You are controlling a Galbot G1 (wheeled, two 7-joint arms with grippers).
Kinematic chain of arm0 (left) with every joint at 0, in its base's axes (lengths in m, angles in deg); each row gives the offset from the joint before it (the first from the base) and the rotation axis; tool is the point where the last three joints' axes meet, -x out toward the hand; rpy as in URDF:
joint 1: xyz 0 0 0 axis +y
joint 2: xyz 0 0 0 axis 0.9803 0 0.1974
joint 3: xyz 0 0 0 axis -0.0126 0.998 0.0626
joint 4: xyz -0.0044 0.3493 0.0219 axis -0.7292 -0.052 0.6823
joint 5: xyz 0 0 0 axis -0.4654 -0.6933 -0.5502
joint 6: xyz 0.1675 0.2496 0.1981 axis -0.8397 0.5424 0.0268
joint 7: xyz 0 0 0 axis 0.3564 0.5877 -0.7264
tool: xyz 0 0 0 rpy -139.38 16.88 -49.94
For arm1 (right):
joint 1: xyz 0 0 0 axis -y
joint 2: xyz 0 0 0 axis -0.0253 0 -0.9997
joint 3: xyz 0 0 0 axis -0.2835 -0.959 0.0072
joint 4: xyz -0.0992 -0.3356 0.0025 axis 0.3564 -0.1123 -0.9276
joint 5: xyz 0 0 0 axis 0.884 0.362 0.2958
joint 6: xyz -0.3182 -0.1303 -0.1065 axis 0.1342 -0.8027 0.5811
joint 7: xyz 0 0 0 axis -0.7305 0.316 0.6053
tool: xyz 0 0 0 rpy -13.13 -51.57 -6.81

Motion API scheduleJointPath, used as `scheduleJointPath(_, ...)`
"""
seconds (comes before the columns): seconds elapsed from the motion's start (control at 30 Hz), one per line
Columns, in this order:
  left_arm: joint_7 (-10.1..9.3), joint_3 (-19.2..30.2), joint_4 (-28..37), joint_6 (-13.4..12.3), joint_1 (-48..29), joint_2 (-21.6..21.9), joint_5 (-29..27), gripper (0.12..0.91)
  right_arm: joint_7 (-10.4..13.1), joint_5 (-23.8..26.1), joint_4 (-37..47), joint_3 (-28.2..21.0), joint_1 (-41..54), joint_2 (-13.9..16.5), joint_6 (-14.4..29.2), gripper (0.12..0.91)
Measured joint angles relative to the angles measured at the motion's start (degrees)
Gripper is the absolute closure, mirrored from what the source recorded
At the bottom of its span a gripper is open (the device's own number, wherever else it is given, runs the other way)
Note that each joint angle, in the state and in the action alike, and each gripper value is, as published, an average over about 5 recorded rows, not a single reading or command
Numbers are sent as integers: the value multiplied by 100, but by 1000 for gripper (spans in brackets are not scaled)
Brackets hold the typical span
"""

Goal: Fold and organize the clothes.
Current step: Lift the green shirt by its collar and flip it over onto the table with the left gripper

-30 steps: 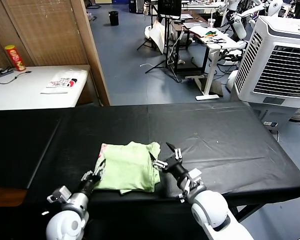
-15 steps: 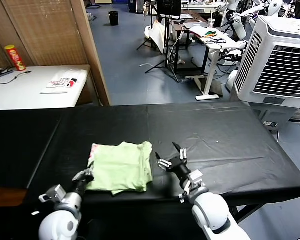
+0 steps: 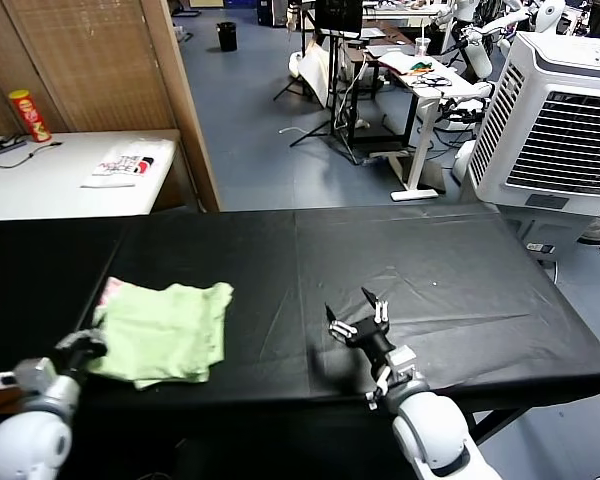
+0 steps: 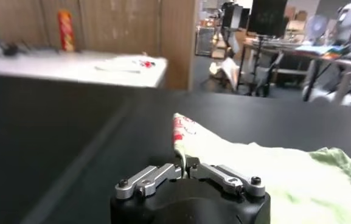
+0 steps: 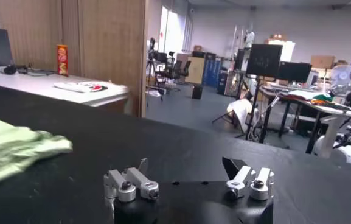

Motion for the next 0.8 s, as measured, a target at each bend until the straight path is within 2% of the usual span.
scheduleJointPath(0.2,2,-554,-19,-105,220,696,-223,884,-2,-5,-28,6,-33,-3,3,227)
scheduleJointPath(0.37,-9,-746,-217,-122,375,875,-479,884,-6,5,-36,-5,-117,-29,26,227)
scheduleJointPath(0.57,-139,-530,-768,134,388,633,-661,884,-8,50,-80,4,-221,-84,58,227)
scheduleJointPath(0.8,-507,290,-1644,621,211,2,-289,884,-8,51,-163,118,-329,-67,71,227)
